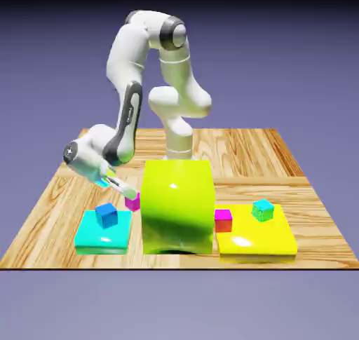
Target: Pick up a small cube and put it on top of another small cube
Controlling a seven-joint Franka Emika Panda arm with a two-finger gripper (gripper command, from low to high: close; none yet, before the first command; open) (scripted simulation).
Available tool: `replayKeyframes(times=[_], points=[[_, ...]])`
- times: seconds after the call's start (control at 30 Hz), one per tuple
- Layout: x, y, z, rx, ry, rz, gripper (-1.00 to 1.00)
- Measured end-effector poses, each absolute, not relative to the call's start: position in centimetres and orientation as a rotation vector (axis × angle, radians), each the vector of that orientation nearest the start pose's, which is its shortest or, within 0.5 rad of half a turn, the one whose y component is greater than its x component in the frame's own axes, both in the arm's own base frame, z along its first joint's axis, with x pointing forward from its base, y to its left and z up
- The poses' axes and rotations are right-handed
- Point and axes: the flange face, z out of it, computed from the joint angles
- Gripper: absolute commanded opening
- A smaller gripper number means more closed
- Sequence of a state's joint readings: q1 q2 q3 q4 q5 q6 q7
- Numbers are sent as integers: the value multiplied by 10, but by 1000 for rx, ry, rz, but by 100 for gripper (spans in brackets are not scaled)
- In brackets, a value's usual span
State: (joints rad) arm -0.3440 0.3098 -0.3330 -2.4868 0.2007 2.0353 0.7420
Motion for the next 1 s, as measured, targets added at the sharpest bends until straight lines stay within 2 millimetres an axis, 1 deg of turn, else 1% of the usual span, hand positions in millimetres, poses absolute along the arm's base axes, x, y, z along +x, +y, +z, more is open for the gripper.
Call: replayKeyframes(times=[0.1, 0.13, 0.2, 0.33, 0.47, 0.57, 0.7, 0.8, 0.83, 0.9, 0.93, 1.0], points=[[275, -220, 102, -2032, 2099, 1122, 0], [274, -219, 101, -2032, 2099, 1122, -100], [274, -219, 101, -2031, 2099, 1122, -100], [296, -243, 156, -2029, 2098, 1121, -100], [328, -276, 182, -1724, 2298, 1087, -100], [354, -299, 206, -1500, 2399, 1053, -100], [390, -325, 246, -1237, 2469, 1003, -100], [416, -339, 279, -1088, 2482, 969, -100], [416, -339, 279, -1088, 2482, 969, -100], [416, -316, 239, -1088, 2480, 970, -100], [415, -306, 222, -1087, 2482, 969, 100], [414, -306, 222, -1089, 2483, 970, 100]])
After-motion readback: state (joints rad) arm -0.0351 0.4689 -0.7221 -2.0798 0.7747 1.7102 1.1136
